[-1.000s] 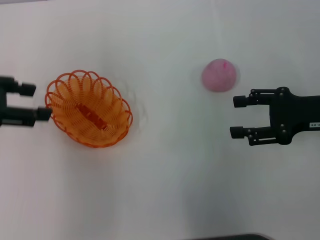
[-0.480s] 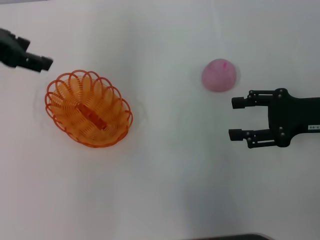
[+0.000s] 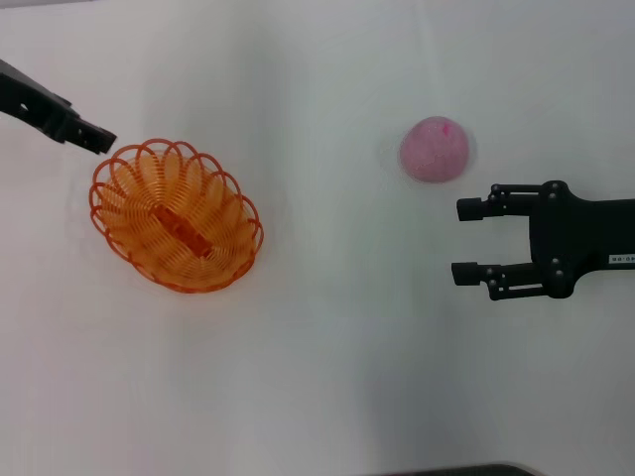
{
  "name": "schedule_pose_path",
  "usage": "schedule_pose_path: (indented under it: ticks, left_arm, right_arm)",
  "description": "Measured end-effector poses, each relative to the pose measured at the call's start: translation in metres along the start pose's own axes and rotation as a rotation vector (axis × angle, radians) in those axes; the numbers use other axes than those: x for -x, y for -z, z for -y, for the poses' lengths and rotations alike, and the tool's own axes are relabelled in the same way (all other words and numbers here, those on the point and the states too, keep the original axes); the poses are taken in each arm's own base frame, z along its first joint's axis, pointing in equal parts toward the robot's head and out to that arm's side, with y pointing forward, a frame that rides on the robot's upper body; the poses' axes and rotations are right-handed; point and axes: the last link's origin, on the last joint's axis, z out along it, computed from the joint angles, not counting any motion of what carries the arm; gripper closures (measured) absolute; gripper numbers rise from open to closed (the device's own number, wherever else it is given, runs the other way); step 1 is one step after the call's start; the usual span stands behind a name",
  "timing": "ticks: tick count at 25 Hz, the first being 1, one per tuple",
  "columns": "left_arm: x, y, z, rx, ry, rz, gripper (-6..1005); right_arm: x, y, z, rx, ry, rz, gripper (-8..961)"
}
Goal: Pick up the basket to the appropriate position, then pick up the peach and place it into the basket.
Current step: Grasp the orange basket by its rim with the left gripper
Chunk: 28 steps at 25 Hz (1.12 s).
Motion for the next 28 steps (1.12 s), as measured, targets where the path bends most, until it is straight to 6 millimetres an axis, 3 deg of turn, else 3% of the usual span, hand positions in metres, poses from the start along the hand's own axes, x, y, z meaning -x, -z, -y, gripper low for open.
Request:
schedule_pose_path:
  ticks: [13,17,28]
  left_arm:
    - [0.017,-0.05,-0.006,0.033,0.007,0.066,350]
    - [0.018,-0.055,-0.007,0.033,0.009,0.07,368]
    - [0.018,-0.054,-0.005,0.034,0.026,0.06,542]
  right_arm:
    - [-0.002,-0.004,-0.002,0.007,-0.013,0.009,149]
    - [-0.003,-0.004,-0.001,0.001,-0.016,0.008,150]
    - [-0.006,-0.007,-0.002,0.0,-0.02,0.008,157]
